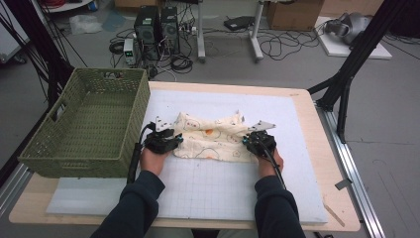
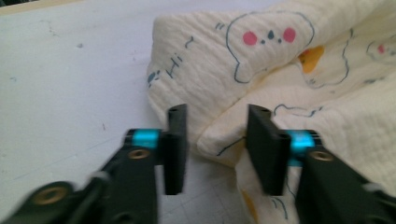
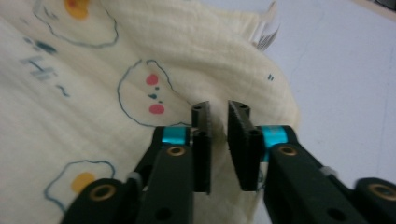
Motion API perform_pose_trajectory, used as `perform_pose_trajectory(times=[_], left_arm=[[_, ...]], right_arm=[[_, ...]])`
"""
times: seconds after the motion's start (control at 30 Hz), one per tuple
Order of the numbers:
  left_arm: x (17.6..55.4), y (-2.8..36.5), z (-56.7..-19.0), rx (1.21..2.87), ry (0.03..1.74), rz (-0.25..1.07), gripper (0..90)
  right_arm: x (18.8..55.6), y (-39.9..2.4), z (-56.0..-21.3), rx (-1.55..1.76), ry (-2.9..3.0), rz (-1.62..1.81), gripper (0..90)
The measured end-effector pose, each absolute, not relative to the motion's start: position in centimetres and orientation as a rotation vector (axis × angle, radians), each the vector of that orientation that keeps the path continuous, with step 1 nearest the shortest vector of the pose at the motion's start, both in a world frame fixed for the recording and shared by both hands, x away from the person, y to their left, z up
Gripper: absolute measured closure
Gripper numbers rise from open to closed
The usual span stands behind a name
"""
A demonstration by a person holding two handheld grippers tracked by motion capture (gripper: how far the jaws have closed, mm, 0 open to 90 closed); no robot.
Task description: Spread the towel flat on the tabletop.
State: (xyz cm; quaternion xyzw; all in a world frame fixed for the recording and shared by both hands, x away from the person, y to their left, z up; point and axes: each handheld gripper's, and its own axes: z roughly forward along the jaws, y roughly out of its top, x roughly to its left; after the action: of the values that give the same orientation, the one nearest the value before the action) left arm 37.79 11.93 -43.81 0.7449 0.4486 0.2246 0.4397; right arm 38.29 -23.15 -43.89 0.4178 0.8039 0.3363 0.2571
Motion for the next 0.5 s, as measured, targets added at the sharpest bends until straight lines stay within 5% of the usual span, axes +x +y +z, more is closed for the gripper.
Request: perform_pose_trajectory(times=[0.27, 0.5], left_arm=[[36.0, 12.7, -42.9, 1.841, 1.005, 0.518, 47.5], [35.0, 12.8, -42.9, 1.882, 0.966, 0.493, 47.4]], right_arm=[[35.1, -26.4, -42.4, 1.138, 2.081, 1.068, 59.9], [32.7, -27.4, -43.6, 1.094, 2.162, 1.062, 58.2]])
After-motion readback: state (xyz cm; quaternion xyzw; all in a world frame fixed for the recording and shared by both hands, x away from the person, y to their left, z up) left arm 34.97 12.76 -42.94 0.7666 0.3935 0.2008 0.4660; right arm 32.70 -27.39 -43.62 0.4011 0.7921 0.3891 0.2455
